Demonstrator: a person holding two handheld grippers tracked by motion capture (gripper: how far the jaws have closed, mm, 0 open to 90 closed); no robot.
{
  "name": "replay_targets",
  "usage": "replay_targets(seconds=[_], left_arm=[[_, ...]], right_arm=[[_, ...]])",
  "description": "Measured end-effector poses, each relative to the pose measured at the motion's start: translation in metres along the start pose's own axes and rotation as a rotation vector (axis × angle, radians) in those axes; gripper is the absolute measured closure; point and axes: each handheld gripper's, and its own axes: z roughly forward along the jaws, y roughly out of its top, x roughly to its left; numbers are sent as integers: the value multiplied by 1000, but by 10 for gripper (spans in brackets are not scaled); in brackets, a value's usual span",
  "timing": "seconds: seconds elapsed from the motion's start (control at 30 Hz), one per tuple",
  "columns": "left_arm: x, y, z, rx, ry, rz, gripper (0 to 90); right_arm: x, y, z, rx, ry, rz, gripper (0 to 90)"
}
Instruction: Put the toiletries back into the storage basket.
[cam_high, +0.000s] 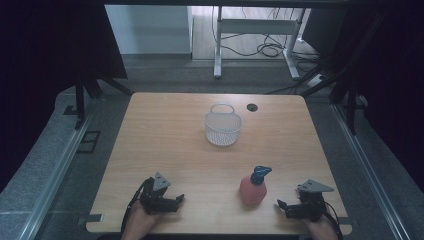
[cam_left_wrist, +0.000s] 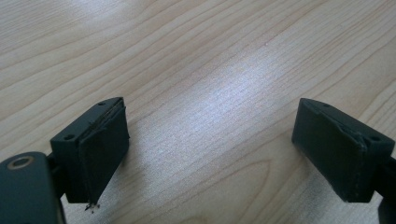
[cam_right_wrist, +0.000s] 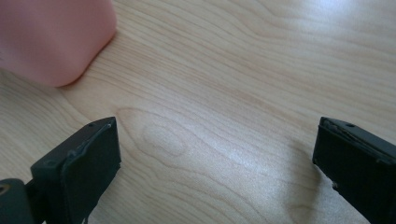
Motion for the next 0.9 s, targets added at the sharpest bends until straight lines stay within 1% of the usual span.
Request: replay_targets(seconds=[0.17, 0.27, 0.37, 0.63, 0.7, 0.73, 0.9], left_arm=[[0, 0, 0, 1, 0, 1, 105], [0, 0, 0, 0, 0, 0, 105], [0, 0, 0, 1, 0, 1, 105], [0, 0, 0, 4, 0, 5, 105], [0, 0, 0, 4, 0, 5, 105], [0, 0, 0, 4, 0, 5, 105], [0, 0, 0, 4, 0, 5, 105]], right_arm=[[2, 2, -3, -14, 8, -12, 8], [4, 4, -7, -32, 15, -15, 8], [5, 5, -9, -39, 23, -15, 8], [13, 13, -14, -59, 45, -32, 8], [14, 14, -15, -60, 50, -30, 10], [16, 16, -17, -71, 57, -28, 25], [18, 20, -20, -87, 79, -21, 46]])
